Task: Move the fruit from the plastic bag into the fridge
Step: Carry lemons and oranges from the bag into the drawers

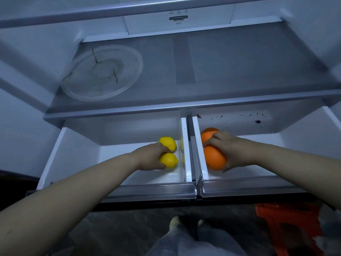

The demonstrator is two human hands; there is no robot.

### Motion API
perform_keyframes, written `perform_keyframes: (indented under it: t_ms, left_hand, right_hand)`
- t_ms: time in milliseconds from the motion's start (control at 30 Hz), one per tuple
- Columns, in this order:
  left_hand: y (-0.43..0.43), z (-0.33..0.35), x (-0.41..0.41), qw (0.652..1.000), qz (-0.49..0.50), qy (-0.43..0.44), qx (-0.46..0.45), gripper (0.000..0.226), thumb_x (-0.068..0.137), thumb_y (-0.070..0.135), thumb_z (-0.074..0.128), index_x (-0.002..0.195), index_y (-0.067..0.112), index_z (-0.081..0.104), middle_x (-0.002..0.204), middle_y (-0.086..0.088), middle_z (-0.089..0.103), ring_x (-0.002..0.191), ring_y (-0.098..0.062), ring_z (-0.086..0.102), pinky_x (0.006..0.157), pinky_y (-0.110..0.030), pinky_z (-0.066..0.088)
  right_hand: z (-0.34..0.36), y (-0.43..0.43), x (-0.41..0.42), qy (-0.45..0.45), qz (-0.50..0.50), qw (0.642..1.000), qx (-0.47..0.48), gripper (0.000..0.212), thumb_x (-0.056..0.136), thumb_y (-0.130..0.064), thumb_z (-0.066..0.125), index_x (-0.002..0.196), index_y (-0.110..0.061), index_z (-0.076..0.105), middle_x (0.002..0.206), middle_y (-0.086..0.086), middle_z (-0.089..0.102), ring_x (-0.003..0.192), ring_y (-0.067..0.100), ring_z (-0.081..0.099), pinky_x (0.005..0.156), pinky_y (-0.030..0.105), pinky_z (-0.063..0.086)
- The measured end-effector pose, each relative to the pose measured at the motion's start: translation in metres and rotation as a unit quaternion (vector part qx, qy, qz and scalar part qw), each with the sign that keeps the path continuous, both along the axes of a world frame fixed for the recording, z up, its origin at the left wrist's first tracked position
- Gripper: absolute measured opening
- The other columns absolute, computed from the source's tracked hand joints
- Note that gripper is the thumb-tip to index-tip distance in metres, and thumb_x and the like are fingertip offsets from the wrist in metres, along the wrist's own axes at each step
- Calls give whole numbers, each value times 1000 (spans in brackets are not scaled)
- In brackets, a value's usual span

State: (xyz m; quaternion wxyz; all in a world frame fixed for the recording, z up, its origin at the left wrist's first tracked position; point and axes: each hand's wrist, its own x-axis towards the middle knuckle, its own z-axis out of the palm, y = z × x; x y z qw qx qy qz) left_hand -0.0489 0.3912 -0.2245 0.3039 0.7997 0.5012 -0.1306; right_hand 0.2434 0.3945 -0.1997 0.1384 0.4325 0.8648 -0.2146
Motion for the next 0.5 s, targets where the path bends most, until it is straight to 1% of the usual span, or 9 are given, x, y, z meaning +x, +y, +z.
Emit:
perform_keyframes:
  t_ms: [100,167,333,500]
  left_hand:
    - [0,-1,0,1000,13,10,-6,53,85,35,64,133,25,45,128,-4,50,110,-21,50,86,-29,41]
    - [1,-2,0,999,12,27,-17,53,86,37,63,134,26,44,125,-4,51,108,-21,51,82,-27,40]
    - [1,-2,0,998,11,49,-28,56,86,38,62,137,26,41,125,-5,50,107,-22,52,80,-27,39]
    - [-2,-2,3,997,-1,57,-44,49,86,36,63,130,23,46,121,-5,54,99,-19,52,77,-28,39]
  right_hand:
    - [-3,1,1,4,-12,1000,-11,93,66,-37,81,140,-33,26,140,-3,28,128,20,32,97,33,40]
    - [-4,2,2,1,-15,1000,-17,94,67,-34,81,141,-34,24,141,-4,25,129,21,32,98,34,40]
    - [-4,1,2,-5,-9,1000,-25,95,68,-34,81,143,-34,23,141,-4,23,128,21,32,99,34,40]
    - [-4,-1,1,-17,7,999,-30,95,67,-38,80,143,-34,23,139,-5,24,126,22,35,98,36,41]
